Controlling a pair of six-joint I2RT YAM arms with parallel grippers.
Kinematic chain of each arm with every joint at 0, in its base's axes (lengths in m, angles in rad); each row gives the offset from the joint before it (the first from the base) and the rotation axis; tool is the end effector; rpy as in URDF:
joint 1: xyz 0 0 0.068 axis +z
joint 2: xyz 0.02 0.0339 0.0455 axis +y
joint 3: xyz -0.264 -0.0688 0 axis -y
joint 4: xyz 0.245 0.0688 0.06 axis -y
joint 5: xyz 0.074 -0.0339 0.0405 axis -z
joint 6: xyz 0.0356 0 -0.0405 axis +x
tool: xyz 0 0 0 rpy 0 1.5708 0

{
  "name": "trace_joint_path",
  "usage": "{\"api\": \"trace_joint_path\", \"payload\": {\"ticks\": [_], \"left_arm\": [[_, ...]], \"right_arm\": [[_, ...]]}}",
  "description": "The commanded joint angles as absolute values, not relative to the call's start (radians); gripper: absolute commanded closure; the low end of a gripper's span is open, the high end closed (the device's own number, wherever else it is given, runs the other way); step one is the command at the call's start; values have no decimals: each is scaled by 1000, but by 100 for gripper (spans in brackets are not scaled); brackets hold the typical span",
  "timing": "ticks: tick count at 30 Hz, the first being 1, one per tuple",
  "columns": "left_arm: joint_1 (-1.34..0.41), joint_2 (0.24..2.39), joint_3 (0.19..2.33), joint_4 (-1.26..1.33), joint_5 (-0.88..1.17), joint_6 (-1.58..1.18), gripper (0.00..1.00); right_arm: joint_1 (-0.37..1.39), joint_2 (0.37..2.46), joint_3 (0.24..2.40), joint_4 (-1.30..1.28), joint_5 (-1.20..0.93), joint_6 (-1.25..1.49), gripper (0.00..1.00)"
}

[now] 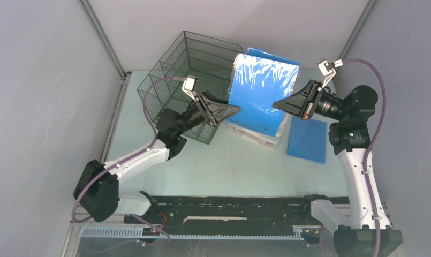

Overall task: Organize the desk
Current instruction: Place the folder in the storage box.

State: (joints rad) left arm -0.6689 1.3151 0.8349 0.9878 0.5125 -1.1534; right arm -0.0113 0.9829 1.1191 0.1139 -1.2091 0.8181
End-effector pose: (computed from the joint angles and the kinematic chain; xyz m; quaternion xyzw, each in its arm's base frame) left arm 0.2167 -0.1935 0.3600 0.0945 0.5285 -0.7377 0.4095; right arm 0.1924 0.0311 0.4473 -0.2075 0.6428 0.5757 0.4608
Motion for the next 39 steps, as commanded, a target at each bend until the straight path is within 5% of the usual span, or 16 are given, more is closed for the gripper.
{"api": "trace_joint_path", "payload": {"ticks": [1, 9, 14, 27, 34, 39], "left_arm": [[-662, 1270, 862, 1092, 560, -1161, 24], [-661, 1310, 881, 1092, 623, -1153, 59], [-661, 1339, 900, 1093, 681, -1153, 99], [-634, 1157, 753, 867, 519, -1014, 100], [-629, 927, 663, 573, 365, -875, 100], [-628, 783, 660, 307, 234, -821, 100]], "right_arm": [[-5, 976, 1112, 73, -1219, 764, 100], [-9, 973, 1111, 27, -1190, 713, 100], [-25, 969, 1112, 5, -1169, 673, 93], [-92, 916, 1111, -148, -1173, 471, 25], [-183, 827, 982, 53, -1312, 494, 10], [-234, 773, 975, -27, -1319, 384, 9]]}}
